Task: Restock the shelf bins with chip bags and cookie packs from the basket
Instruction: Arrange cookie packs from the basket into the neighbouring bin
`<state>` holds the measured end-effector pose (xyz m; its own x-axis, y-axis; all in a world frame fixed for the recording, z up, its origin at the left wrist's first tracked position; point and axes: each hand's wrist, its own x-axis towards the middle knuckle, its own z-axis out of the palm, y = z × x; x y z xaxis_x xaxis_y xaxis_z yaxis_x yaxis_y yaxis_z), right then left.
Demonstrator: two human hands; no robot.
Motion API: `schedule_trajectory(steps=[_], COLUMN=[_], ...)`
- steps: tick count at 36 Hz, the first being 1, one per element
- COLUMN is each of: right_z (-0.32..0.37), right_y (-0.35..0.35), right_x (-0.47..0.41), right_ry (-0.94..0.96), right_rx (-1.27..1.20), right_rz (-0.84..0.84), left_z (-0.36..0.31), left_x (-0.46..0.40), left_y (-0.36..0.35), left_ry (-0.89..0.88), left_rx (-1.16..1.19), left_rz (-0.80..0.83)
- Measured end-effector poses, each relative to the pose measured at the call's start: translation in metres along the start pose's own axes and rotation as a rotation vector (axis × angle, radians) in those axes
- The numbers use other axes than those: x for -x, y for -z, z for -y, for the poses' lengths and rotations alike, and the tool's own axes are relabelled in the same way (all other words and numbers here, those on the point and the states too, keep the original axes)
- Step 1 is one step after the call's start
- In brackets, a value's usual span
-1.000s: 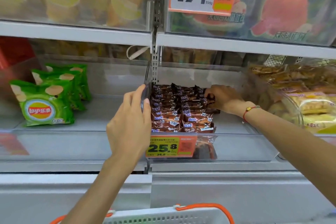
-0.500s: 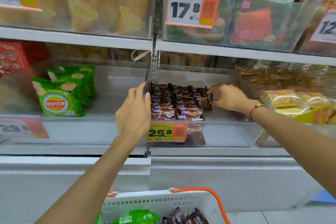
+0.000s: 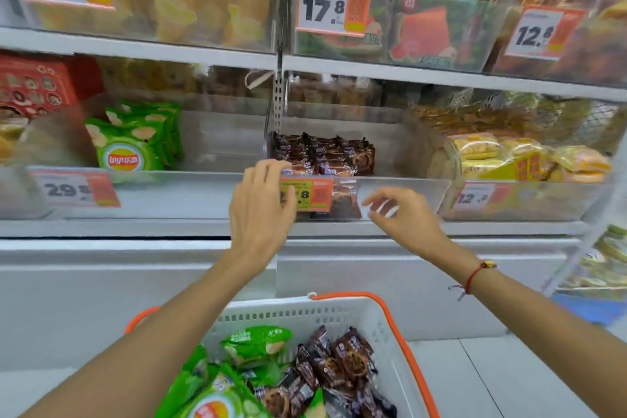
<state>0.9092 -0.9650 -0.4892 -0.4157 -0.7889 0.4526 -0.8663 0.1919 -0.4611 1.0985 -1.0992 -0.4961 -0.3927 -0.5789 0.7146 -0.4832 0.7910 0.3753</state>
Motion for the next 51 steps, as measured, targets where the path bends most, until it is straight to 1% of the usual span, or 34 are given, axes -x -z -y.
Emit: schedule_trajectory(steps=[1,3,5,8,10,12,15,17,19,21,23,25,29,31,34,36,39,43,46,48,51], right_z=[-0.003,-0.013,-0.024,-0.035,-0.039,-0.043,-0.047,-0.051,-0.054,-0.060,-0.064,-0.065,-0.066,-0.066,-0.065,-0.064,-0.055,-0.032,-0.013,0.003,0.022], right_y=[-0.007,-0.023,-0.039,-0.061,-0.073,-0.084,-0.100,-0.112,-0.121,-0.131,-0.139,-0.146,-0.148,-0.147,-0.144,-0.141,-0.130,-0.093,-0.059,-0.039,-0.021], right_x=[0.006,0.019,0.032,0.053,0.066,0.079,0.098,0.112,0.127,0.140,0.153,0.162,0.167,0.165,0.163,0.160,0.143,0.102,0.073,0.060,0.049], right_ry=[-0.035,-0.089,-0.122,-0.153,-0.156,-0.152,-0.142,-0.122,-0.109,-0.117,-0.148,-0.185,-0.230,-0.274,-0.311,-0.324,-0.327,-0.368,-0.458,-0.504,-0.564], right_rx=[0.007,0.060,0.132,0.243,0.306,0.346,0.366,0.389,0.432,0.443,0.452,0.438,0.427,0.429,0.394,0.365,0.315,0.224,0.060,-0.030,-0.161], right_rz=[0.094,0.341,0.577,0.821,0.919,0.995,1.110,1.189,1.229,1.232,1.242,1.213,1.041,0.993,0.962,0.968,0.933,0.772,0.654,0.606,0.475], left_z=[-0.003,-0.010,-0.016,-0.015,-0.010,-0.004,0.007,0.014,0.019,0.021,0.024,0.025,0.018,0.014,0.012,0.010,0.005,-0.003,-0.009,-0.015,-0.023], left_x=[0.010,0.027,0.044,0.071,0.092,0.113,0.143,0.163,0.182,0.199,0.211,0.215,0.207,0.202,0.197,0.192,0.179,0.152,0.123,0.103,0.079], left_y=[-0.003,-0.011,-0.021,-0.039,-0.049,-0.056,-0.067,-0.077,-0.085,-0.089,-0.092,-0.095,-0.097,-0.099,-0.102,-0.103,-0.099,-0.086,-0.073,-0.060,-0.042], left_ry=[-0.018,-0.008,0.050,0.162,0.159,0.097,0.043,0.007,-0.027,-0.057,-0.074,-0.060,-0.033,-0.032,0.003,0.062,0.161,0.255,0.317,0.378,0.392], left_rx=[0.000,0.023,0.062,0.101,0.114,0.075,0.066,0.073,0.041,0.010,-0.002,-0.001,-0.050,-0.055,-0.010,0.050,0.134,0.213,0.297,0.380,0.506], left_rz=[0.013,0.073,0.163,0.348,0.487,0.675,1.070,1.291,1.422,1.503,1.527,1.520,1.557,1.572,1.602,1.605,1.540,1.461,1.391,1.318,1.171])
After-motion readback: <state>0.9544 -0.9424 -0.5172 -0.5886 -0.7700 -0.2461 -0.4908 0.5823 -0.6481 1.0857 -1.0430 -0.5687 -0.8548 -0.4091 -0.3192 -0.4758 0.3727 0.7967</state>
